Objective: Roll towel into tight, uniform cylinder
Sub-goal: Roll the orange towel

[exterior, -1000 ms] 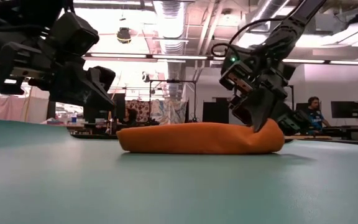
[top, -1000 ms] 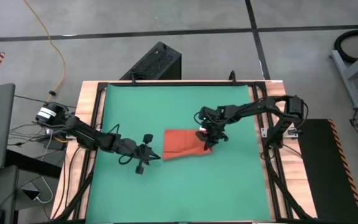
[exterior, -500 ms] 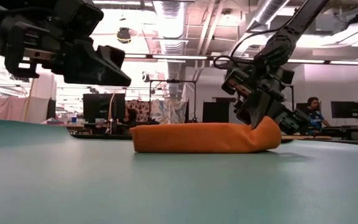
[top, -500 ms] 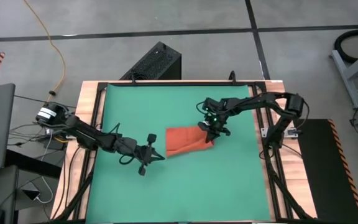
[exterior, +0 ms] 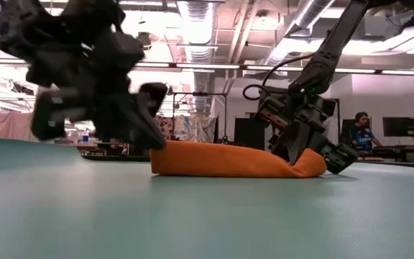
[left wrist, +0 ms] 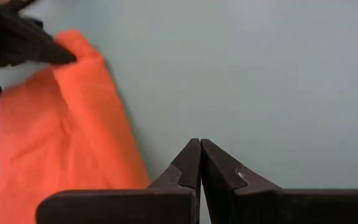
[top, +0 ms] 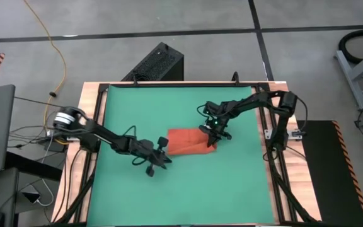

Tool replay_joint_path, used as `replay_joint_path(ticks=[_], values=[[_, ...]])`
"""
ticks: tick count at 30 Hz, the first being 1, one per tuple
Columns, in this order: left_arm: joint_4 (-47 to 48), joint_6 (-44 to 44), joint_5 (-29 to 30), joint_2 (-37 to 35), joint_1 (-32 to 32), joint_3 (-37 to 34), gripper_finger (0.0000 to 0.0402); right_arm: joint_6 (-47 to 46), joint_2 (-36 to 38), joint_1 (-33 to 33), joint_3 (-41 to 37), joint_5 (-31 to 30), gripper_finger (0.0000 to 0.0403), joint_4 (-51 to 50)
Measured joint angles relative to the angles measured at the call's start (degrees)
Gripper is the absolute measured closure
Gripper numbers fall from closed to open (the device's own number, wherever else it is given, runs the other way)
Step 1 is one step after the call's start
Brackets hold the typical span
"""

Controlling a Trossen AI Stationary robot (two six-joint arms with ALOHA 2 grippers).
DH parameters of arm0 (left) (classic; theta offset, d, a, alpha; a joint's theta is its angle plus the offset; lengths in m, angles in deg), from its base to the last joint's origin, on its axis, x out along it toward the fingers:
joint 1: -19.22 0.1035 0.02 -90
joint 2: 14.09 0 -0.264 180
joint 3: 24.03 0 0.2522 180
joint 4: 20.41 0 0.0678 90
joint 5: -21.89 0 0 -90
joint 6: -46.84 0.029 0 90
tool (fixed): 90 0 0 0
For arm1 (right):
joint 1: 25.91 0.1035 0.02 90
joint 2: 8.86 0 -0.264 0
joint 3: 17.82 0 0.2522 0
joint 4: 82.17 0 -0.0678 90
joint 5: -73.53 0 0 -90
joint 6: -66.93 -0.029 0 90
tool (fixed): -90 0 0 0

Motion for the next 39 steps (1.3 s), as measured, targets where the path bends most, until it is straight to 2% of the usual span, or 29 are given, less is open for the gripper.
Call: replay_joint_path(ticks=[5,12,21,31,39], values=[[-0.11,0.21,6.50,6.38,-0.02,3.83,0.0401,1.58,0.19,-0.62,-0.06,-0.03,0.0396,0.12],[1.08,-0.65,10.87,5.56,0.09,4.12,0.0401,3.29,0.19,-0.56,-0.08,-0.88,0.0394,0.66],[0.59,0.51,10.53,1.14,0.19,4.20,0.0401,4.10,0.15,-0.49,-0.06,-1.98,0.0393,1.58],[-0.57,-2.14,6.63,7.83,4.70,4.10,0.0401,4.25,0.08,-0.49,-0.06,-2.96,0.0393,2.17],[0.99,-3.74,6.08,9.19,5.62,4.17,0.0401,9.75,0.87,0.70,-0.02,-10.91,0.0376,3.01]])
